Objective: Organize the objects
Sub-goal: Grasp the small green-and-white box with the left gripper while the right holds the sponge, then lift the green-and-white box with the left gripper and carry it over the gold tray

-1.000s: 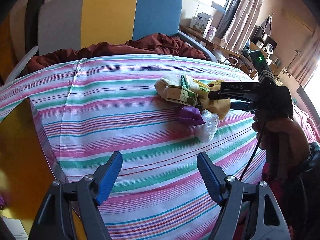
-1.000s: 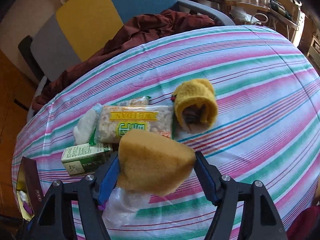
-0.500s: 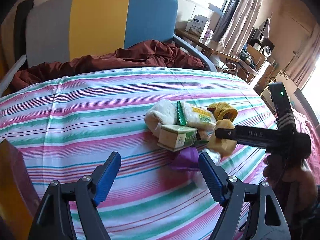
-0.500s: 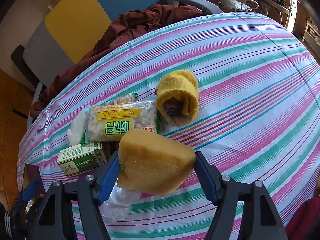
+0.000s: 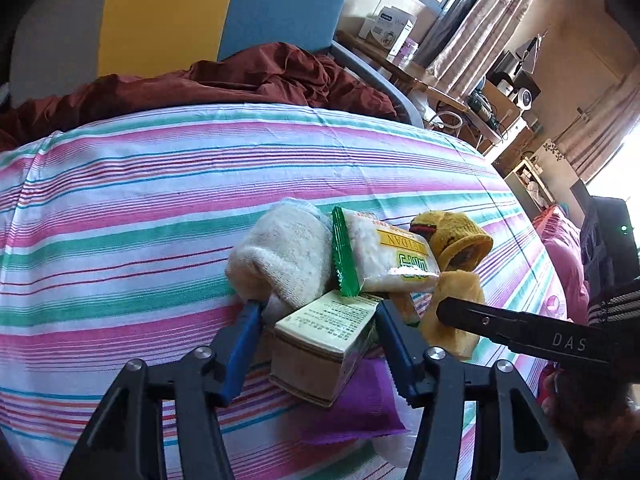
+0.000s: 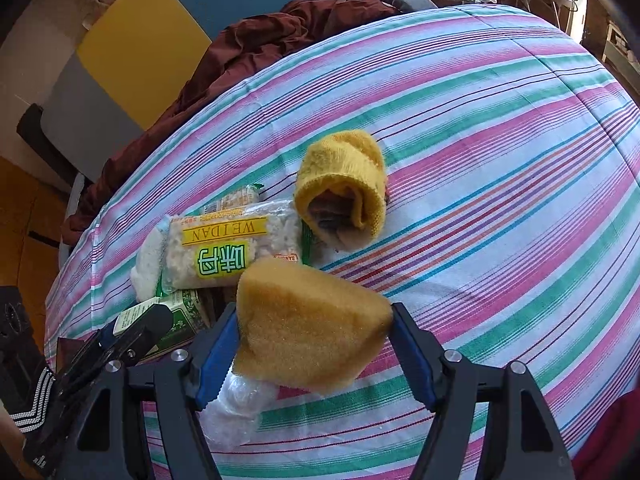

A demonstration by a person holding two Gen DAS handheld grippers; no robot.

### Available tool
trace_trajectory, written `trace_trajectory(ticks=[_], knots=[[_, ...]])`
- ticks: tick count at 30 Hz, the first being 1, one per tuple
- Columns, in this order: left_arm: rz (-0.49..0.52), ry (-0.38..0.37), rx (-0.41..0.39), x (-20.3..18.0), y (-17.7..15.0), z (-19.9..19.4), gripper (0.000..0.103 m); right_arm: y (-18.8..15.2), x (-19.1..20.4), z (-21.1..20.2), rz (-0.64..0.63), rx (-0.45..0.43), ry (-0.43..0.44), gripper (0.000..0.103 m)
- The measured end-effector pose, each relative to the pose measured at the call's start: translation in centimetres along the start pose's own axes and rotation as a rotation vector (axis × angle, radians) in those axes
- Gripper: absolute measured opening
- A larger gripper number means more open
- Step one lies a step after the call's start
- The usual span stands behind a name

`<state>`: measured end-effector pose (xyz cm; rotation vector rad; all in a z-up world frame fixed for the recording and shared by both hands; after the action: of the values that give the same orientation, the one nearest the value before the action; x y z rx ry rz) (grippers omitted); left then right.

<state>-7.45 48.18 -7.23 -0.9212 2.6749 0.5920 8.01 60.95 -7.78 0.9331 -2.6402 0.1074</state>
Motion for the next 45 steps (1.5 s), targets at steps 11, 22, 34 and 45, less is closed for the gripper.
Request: trace_trajectory(ticks=[11,22,34,45], knots=[[-0.156,0.006,-0.004,2.6,-7.0,-3.0,0.032,-0.8,0.4,-0.4,-0.026,-0.005,-0.023,0.074],[-0.081,0.135,-0.017,2.0,-10.6,-4.6,0.051,-1.6,0.3,-1.0,-0.017,-0.007,-0.021,0.075],[0.094,0.287,0.035,-0.2,-7.7,-2.2,0.047,-2.4,-0.5,-1.8,-0.004,-0.008,-0.003,0.075],[0.04,0.288,0.047,1.5,-7.1,-0.5,0.037,-3.2,-0.5,-2.3,-0.004,-0.006,-0.007,0.076]])
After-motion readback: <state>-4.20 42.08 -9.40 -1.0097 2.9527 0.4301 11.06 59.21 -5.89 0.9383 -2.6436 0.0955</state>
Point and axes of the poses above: each gripper's, at about its wrist camera, not at the fingertips, and z roughly the way its jaws point, x to its left, y to its top, the point moved 2 cm from there along z, roughly the way its jaws point, and after that the axes turned 15 degrees about x, right-handed, at the moved point
